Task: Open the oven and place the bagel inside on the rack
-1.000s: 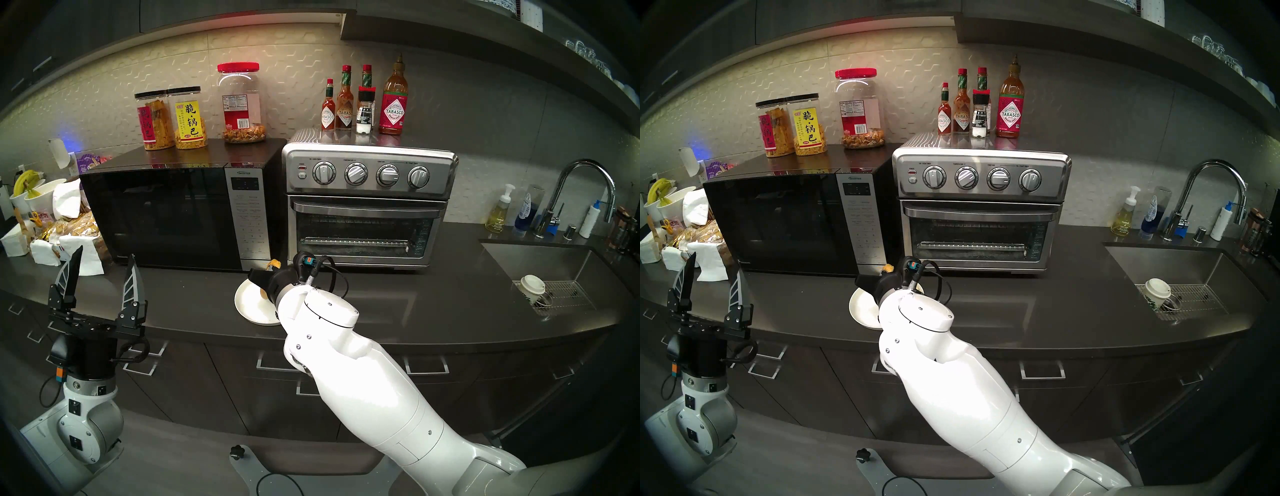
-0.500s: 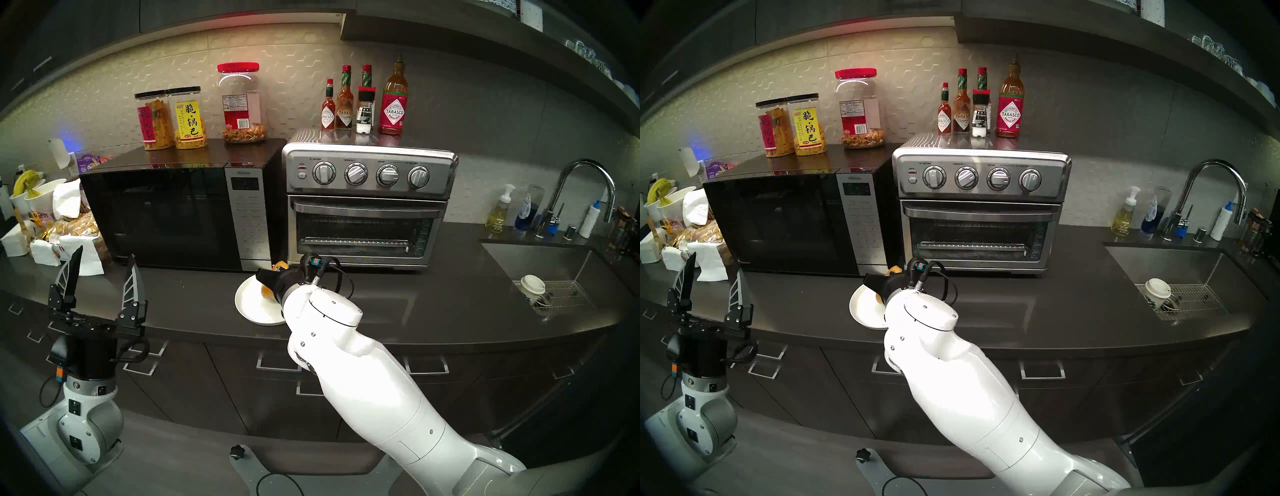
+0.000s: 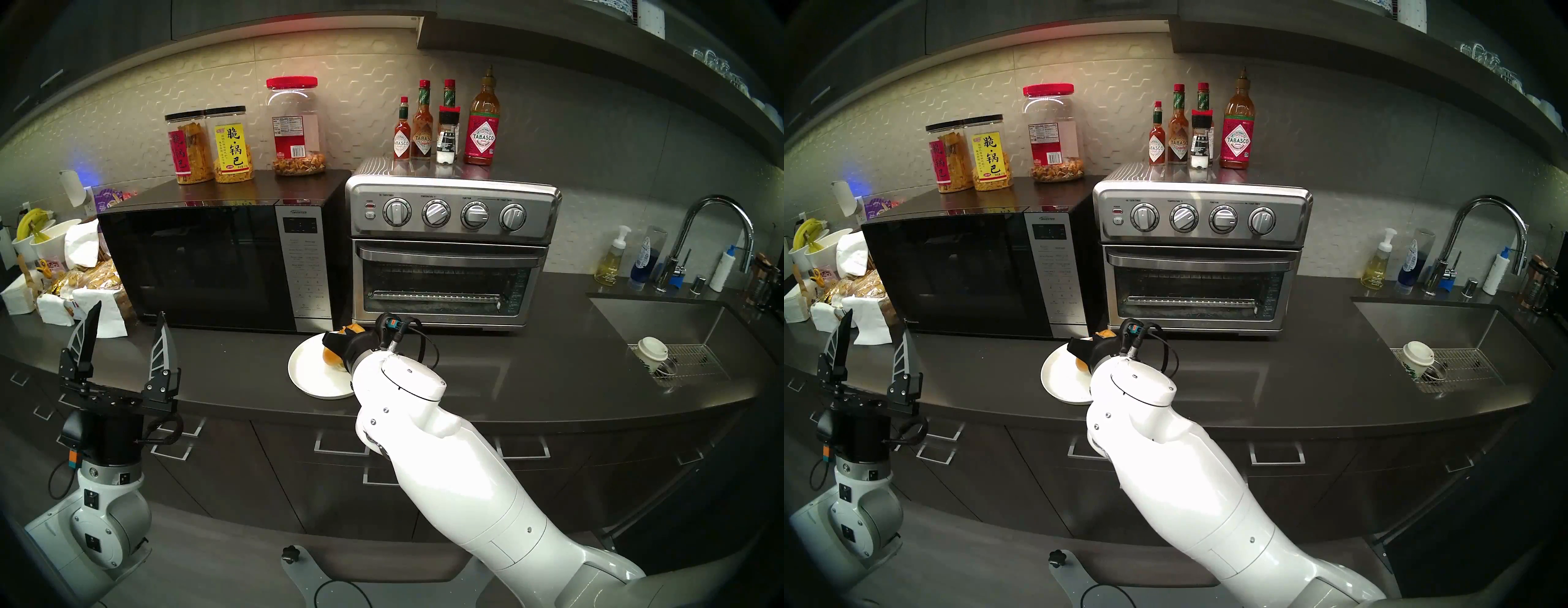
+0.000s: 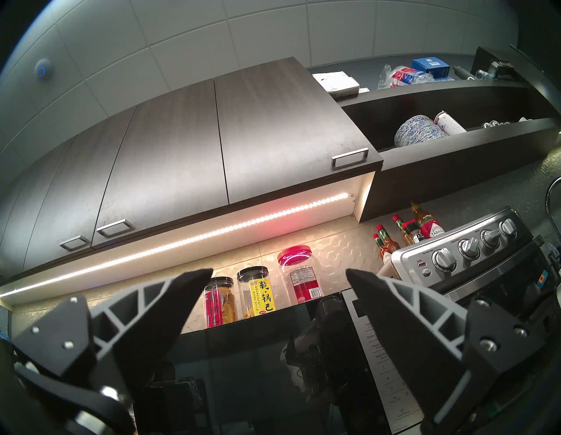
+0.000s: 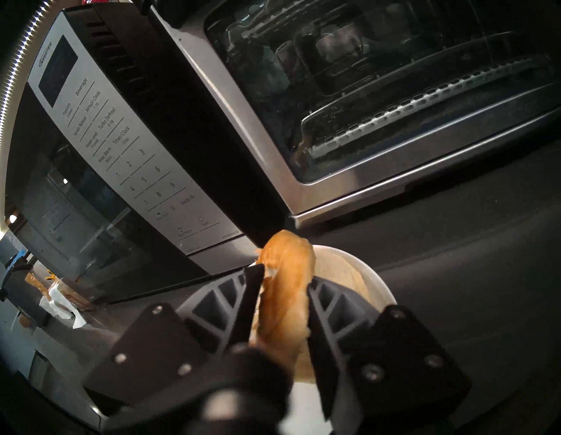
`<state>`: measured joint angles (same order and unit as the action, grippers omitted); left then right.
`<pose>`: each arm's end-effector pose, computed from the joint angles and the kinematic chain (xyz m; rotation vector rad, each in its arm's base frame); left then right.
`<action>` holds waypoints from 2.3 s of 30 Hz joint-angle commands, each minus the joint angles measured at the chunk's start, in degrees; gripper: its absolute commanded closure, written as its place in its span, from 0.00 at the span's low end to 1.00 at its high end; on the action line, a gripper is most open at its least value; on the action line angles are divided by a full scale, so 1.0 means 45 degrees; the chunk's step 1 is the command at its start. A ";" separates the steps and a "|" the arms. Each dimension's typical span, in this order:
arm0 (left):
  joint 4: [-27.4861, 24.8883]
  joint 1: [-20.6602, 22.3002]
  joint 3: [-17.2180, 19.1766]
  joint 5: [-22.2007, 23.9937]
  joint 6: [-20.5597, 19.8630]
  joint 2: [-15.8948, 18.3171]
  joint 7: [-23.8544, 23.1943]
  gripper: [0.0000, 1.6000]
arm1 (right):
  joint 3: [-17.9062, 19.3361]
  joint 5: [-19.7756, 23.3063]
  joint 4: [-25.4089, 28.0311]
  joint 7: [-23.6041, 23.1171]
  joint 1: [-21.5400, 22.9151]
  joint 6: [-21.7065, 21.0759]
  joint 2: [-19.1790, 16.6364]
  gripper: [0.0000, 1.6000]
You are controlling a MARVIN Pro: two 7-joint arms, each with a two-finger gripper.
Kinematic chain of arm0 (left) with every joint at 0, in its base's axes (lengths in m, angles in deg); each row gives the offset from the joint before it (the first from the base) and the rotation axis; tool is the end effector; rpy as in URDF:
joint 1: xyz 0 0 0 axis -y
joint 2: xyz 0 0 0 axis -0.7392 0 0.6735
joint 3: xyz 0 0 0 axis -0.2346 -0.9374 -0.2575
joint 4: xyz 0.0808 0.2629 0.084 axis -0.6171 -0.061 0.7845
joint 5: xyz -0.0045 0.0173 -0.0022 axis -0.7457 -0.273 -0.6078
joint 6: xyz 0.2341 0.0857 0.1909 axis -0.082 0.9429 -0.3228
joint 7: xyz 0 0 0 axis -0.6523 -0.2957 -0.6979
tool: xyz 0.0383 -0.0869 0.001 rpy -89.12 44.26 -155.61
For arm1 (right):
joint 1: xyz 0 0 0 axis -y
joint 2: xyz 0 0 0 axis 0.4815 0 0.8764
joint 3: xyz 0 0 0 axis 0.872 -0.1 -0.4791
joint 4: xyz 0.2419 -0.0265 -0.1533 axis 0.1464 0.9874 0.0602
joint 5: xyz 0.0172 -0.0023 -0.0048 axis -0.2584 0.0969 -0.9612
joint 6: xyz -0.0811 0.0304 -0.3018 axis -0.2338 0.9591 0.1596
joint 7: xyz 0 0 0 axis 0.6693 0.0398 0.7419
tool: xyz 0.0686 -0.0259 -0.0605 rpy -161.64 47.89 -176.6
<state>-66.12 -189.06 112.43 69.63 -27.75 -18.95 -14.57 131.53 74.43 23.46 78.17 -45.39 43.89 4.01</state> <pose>0.2144 0.1427 -0.1865 -1.0872 0.2743 -2.7384 0.3924 0.2380 -0.2101 -2.2289 0.2708 -1.4223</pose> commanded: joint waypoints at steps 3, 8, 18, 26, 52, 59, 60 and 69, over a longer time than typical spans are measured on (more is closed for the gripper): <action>-0.0111 0.0007 0.0084 -0.0005 0.0004 0.0002 0.0009 0.00 | -0.0186 -0.0385 0.0022 0.0432 0.0144 -0.0221 -0.0041 0.00; -0.0110 0.0007 0.0084 -0.0005 0.0004 0.0002 0.0010 0.00 | -0.0383 -0.0437 0.0191 0.0398 -0.0093 -0.0501 -0.0401 0.00; -0.0105 0.0015 0.0077 -0.0008 0.0007 0.0002 0.0010 0.00 | -0.1257 -0.1312 0.1090 0.0298 0.0044 -0.1545 -0.1736 0.00; -0.0101 0.0020 0.0073 -0.0009 0.0009 0.0002 0.0010 0.00 | -0.1873 -0.1938 0.1924 -0.0488 0.0558 -0.2835 -0.3034 0.00; -0.0101 0.0020 0.0072 -0.0009 0.0009 0.0002 0.0011 0.00 | -0.3280 -0.3440 0.3018 -0.3820 0.3127 -0.6161 -0.5411 0.00; -0.0106 0.0014 0.0078 -0.0008 0.0006 0.0002 0.0010 0.00 | -0.2923 -0.3151 0.3342 -0.4001 0.2923 -0.6597 -0.5803 0.00; -0.0107 0.0013 0.0079 -0.0007 0.0006 0.0002 0.0010 0.00 | -0.2892 -0.3124 0.3400 -0.4056 0.2880 -0.6690 -0.5899 0.00; -0.0108 0.0011 0.0081 -0.0007 0.0005 0.0002 0.0010 0.00 | -0.2838 -0.2892 0.4117 -0.4878 0.2759 -0.7177 -0.6973 0.00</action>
<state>-66.12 -189.06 112.41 69.63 -27.75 -18.95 -14.57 117.99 60.70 38.25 58.28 -33.49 12.56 -23.82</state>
